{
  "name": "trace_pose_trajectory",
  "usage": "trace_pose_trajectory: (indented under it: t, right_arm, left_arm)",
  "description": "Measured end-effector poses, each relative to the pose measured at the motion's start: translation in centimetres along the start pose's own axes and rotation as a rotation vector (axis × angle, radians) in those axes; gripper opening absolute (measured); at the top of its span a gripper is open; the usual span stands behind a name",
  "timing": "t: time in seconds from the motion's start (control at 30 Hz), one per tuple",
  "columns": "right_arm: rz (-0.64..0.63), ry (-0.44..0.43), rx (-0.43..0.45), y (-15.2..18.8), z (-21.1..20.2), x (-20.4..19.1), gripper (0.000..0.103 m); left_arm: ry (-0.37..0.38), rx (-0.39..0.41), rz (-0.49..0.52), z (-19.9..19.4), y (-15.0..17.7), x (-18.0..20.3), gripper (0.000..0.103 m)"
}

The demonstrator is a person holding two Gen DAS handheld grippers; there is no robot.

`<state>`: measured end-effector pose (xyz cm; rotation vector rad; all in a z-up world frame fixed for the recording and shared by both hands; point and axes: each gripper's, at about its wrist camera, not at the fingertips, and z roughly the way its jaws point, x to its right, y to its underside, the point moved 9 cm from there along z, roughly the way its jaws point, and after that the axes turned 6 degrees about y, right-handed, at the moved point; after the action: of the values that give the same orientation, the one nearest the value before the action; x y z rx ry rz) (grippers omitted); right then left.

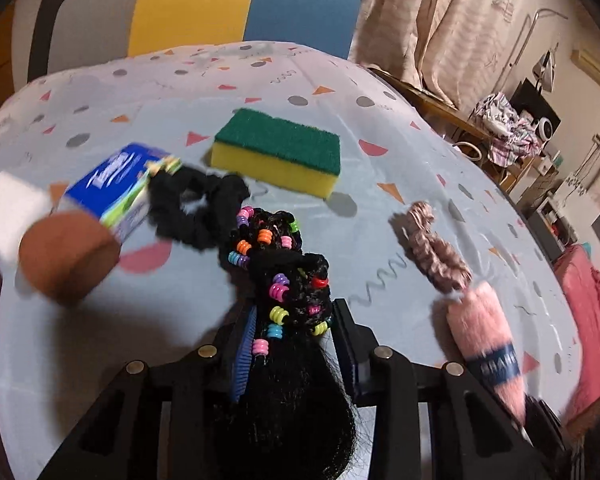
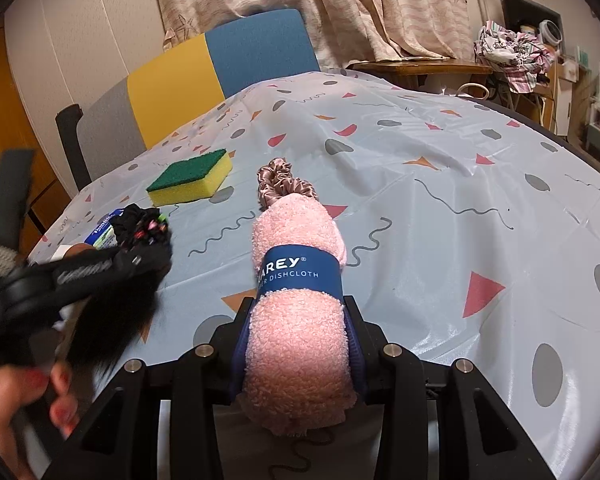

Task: Organize soft objects
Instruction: 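Grasp the beaded hair extension with the left gripper while the right grasps the pink dishcloth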

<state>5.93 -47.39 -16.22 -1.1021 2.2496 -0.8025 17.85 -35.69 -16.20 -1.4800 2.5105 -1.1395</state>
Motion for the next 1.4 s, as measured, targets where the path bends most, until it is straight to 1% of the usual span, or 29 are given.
trace_pose_trajectory:
  t: [0.2, 0.3, 0.33, 0.43, 0.47, 0.77, 0.93, 1.1, 1.23, 1.4]
  right_arm:
    - [-0.003, 0.004, -0.001, 0.0, 0.0, 0.0, 0.041]
    - [-0.006, 0.007, -0.001, 0.0, 0.0, 0.0, 0.041]
    - [-0.007, 0.008, -0.001, 0.0, 0.1, 0.0, 0.041]
    - [-0.009, 0.010, -0.001, 0.0, 0.0, 0.0, 0.041]
    - [-0.009, 0.010, -0.001, 0.0, 0.0, 0.0, 0.041]
    - [-0.030, 0.033, -0.002, 0.1, 0.1, -0.2, 0.041]
    - [-0.041, 0.045, -0.003, 0.1, 0.0, -0.2, 0.041]
    - [-0.053, 0.055, -0.005, 0.1, 0.1, -0.4, 0.042]
    - [-0.062, 0.064, -0.007, 0.2, 0.1, -0.4, 0.042]
    - [-0.072, 0.075, -0.007, 0.2, 0.0, -0.5, 0.042]
  left_arm:
    - [0.070, -0.028, 0.000, -1.8, 2.3, 0.1, 0.036]
    - [0.116, -0.042, -0.046, -2.6, 2.8, -0.3, 0.036]
    - [0.120, -0.045, -0.059, -3.0, 3.1, -0.4, 0.036]
    - [0.100, -0.037, -0.069, -4.4, 4.0, -0.7, 0.035]
    - [0.104, -0.036, -0.068, -4.8, 4.4, -0.7, 0.034]
    - [0.205, 0.001, -0.026, -9.9, 7.0, 1.0, 0.034]
    - [0.251, 0.030, -0.026, -12.8, 7.4, 1.3, 0.034]
    - [0.252, 0.090, -0.016, -16.4, 6.7, 0.2, 0.034]
    - [0.230, 0.128, -0.051, -19.2, 6.1, -2.5, 0.034]
    - [0.198, 0.159, -0.108, -21.6, 5.5, -6.5, 0.034]
